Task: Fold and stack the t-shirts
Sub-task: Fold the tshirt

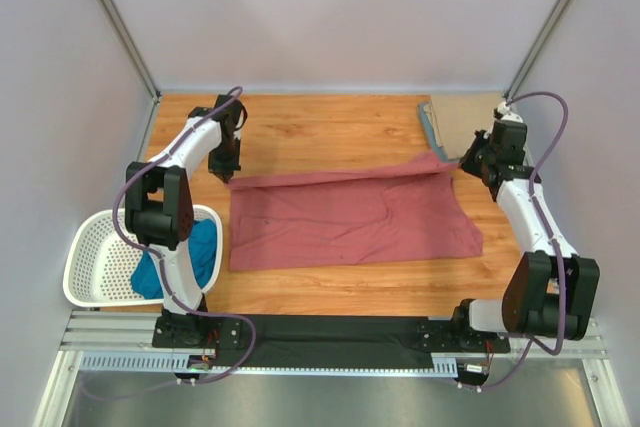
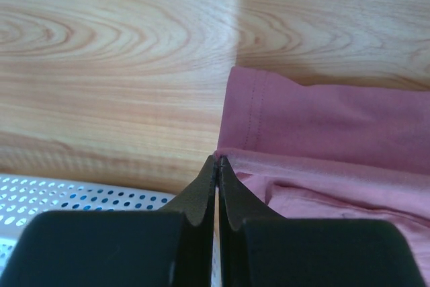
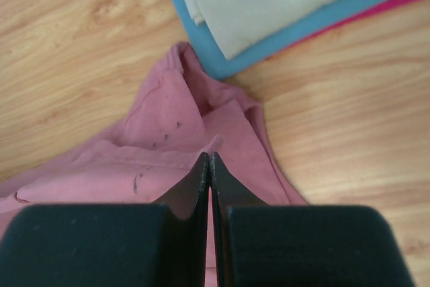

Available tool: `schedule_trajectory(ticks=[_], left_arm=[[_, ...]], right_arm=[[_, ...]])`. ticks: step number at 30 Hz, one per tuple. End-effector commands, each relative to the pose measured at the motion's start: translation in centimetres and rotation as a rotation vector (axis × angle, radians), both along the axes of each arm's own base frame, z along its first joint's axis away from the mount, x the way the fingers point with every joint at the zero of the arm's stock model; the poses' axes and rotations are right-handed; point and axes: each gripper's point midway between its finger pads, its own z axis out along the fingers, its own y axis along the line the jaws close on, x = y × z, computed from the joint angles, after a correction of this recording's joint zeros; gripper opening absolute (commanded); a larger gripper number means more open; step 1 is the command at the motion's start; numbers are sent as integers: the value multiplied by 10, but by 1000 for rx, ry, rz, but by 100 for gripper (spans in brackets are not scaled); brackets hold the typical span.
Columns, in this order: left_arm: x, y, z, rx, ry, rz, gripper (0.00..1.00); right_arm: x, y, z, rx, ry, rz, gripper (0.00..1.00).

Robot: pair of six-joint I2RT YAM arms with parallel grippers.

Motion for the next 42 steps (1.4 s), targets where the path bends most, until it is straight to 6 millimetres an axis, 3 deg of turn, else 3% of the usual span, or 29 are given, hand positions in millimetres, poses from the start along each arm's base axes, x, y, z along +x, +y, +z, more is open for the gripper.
schedule_trajectory(ticks=[1,8,16,23,29,32,37,39,42], left_arm=[[-8,13,20,53,-32,42,0],[-22,8,23,41,-30,33,0],[-44,2,9,29,18,15,0],[-60,-5,14,12,14,9,0],[-75,-2,-2,52,74,11,0],[-79,3,0,85,91,42,3],[-75,2,32,86,56,66,19],[-71,-11,50,26,36,41,20],[-65,-28,76,-13,-23,-8,27]], right_arm=[[-27,-16,-10,0,45,-105,0],[-58,-18,-24,29,72,-180,0],[-80,-31,-27,-20,90,-255,0],[-97,-27,-49,27,148,-289,0],[-113,-29,-73,32,213,-344,0],[-117,-29,-76,39,231,-354,1],[-111,-25,-57,65,189,-340,21],[-108,-24,-44,82,178,-348,27],[-99,-12,-29,146,127,-310,29]])
